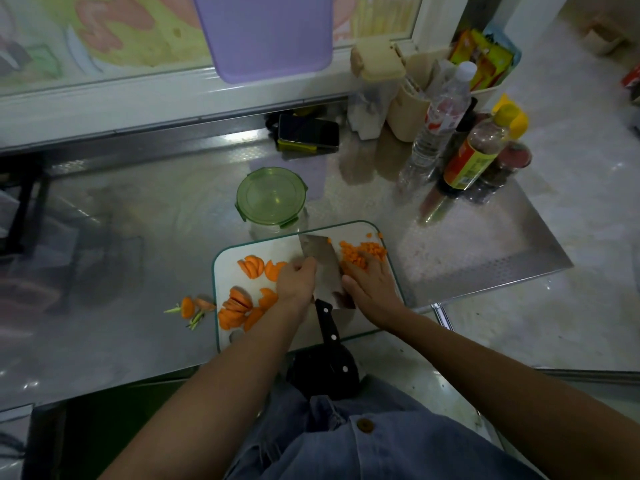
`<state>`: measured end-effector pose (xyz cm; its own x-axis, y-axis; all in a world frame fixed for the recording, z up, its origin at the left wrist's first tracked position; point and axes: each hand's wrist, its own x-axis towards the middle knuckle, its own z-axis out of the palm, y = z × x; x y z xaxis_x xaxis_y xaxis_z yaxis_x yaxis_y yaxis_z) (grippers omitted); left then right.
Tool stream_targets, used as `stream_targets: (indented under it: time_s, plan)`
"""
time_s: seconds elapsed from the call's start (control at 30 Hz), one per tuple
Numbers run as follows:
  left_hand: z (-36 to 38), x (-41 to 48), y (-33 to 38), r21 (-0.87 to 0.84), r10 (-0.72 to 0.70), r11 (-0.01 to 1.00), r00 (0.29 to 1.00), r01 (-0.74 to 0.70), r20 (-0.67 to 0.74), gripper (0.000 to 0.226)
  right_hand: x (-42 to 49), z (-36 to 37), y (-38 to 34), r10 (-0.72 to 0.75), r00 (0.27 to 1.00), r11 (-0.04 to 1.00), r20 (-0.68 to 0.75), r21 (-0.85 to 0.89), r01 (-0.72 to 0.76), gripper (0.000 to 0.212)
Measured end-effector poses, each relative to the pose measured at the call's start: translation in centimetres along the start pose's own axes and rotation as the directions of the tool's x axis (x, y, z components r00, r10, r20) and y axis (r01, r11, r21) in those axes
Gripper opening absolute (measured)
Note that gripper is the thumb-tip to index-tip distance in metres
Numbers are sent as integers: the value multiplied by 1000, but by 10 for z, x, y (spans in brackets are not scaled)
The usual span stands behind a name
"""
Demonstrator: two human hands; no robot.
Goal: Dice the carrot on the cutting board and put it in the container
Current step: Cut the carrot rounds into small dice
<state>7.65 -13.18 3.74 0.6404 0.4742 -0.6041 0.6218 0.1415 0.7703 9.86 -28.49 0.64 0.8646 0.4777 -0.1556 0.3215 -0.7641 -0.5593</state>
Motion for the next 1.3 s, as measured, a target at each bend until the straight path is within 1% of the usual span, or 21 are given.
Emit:
stream_targets:
  time_s: [0.07, 0.13, 0.2, 0.27, 0.33, 0.4, 0.43, 0.5, 0.57, 0.63, 0.67, 0.73, 0.87, 0.93, 1.0, 1.1, 1.13, 1.2, 1.23, 1.27, 1.3]
  plan:
    - [-1, -1, 1, 8, 3, 1000, 1000, -3, 0, 30, 1, 0, 0, -27, 999, 999, 20, -15, 28, 73]
    - [-3, 0, 0, 17, -7, 1000, 1000, 7, 1, 29, 3, 0, 2, -23, 1000, 999, 6, -34, 24, 71]
    - [-5, -1, 1, 18, -21, 1000, 999, 21, 25, 28, 8, -5, 2, 11, 1000, 998, -20, -55, -12, 76]
    - [-7, -1, 2, 56, -21, 998, 998, 18, 60, 27, 13, -10, -1, 7, 1000, 998, -6, -70, -7, 79]
    - [-7, -2, 4, 92, -2, 996, 996, -6, 86, 26, 18, -11, -4, -3, 1000, 996, 25, -85, 5, 71]
    - [-7, -3, 6, 87, 7, 996, 994, -16, 106, 26, 23, -11, -3, 43, 998, 992, 38, -120, -38, 58]
    - [-8, -2, 7, 81, 2, 997, 994, -11, 109, 26, 24, -12, -2, 67, 997, 991, 29, -122, -63, 57]
    - [-9, -1, 6, 95, -8, 995, 996, -1, 92, 25, 26, -15, -2, 80, 997, 990, 14, -114, -77, 64]
    - [-12, 0, 5, 115, -14, 993, 997, 6, 71, 26, 25, -17, -4, 42, 999, 992, 34, -117, -37, 69]
    - [-13, 1, 3, 112, 0, 994, 999, -5, 48, 29, 23, -16, -6, 14, 999, 991, 48, -132, -8, 70]
    - [-14, 2, 2, 111, 8, 994, 999, -12, 35, 31, 22, -16, -5, 27, 999, 992, 46, -122, -21, 69]
    - [-14, 2, 0, 91, 19, 996, 1000, -19, -3, 31, 19, -16, -4, 25, 999, 998, 29, -56, -23, 65]
    - [-11, 4, 0, 26, 9, 1000, 997, -7, -82, 29, -2, -21, -4, -202, 978, 975, 46, 107, 196, 51]
    - [-10, 7, -2, 18, 10, 1000, 994, -9, -105, 31, -13, -19, -1, -255, 966, 957, 45, 157, 245, 48]
    - [-9, 9, -2, 35, 19, 999, 994, -15, -111, 33, -19, -16, 3, -243, 970, 960, 20, 144, 238, 53]
    - [-7, 8, -2, 27, 5, 1000, 993, -2, -116, 32, -21, -16, 7, -88, 996, 988, -4, 125, 88, 66]
    - [-6, 8, -2, 26, 5, 1000, 993, -2, -121, 30, -22, -17, 5, -78, 997, 988, -11, 130, 79, 66]
    - [-6, 9, -3, 40, 20, 999, 993, -15, -120, 25, -21, -16, 2, -159, 987, 979, -6, 126, 159, 57]
    - [-7, 10, -4, 45, 30, 999, 993, -25, -117, 27, -20, -14, 2, -199, 980, 974, 14, 113, 196, 52]
    - [-7, 11, -5, 53, 36, 998, 992, -30, -121, 29, -19, -11, 1, -212, 977, 974, 29, 90, 209, 51]
    - [-7, 12, -6, 65, 36, 997, 991, -28, -125, 32, -17, -8, 2, -193, 981, 979, 24, 68, 191, 52]
